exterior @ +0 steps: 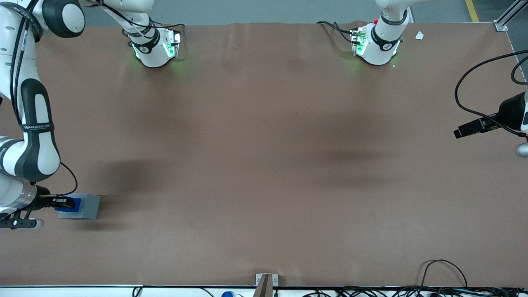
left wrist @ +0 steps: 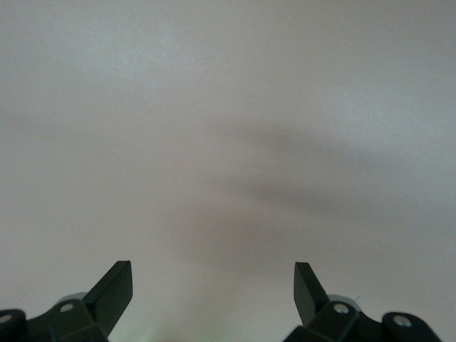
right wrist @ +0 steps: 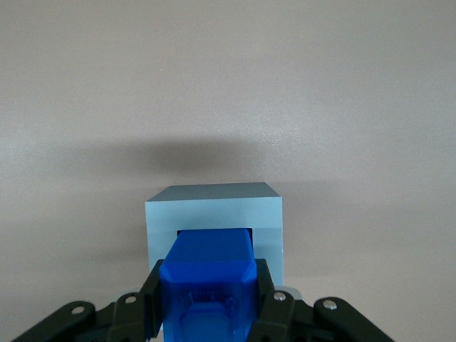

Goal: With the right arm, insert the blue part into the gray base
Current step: 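Lower the blue block into the gray base's recess with the right gripper, then open the right gripper and raise it away from the gray base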

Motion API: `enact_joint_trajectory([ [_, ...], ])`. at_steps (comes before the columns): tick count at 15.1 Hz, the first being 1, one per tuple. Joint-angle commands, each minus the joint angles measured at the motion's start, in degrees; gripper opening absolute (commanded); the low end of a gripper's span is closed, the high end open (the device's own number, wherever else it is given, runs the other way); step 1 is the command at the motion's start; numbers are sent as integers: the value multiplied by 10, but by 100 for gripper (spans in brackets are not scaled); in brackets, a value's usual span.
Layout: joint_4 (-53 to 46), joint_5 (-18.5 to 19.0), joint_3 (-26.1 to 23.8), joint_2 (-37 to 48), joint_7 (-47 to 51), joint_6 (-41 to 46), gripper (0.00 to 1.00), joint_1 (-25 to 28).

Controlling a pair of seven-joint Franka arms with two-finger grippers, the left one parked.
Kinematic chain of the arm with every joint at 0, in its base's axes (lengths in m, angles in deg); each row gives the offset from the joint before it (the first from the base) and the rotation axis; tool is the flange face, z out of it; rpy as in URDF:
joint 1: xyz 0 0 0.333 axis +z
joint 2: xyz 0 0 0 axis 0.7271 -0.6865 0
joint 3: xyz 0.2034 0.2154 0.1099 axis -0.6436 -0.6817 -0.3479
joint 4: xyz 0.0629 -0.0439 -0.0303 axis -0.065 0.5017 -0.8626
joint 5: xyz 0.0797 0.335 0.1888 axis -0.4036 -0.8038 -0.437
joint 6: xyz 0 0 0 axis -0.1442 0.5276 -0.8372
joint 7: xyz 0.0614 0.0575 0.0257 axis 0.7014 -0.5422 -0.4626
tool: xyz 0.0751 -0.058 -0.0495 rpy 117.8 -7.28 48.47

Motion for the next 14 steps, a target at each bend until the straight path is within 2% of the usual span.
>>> enact_joint_trajectory([
  [1, 1, -8, -5, -5, 2, -10, 100, -8],
  [5, 0, -1, -5, 30, 1, 13, 100, 6],
  [10, 3, 0, -5, 131, 6, 121, 100, 33],
  [14, 55, -4, -5, 263, 68, 222, 100, 71],
])
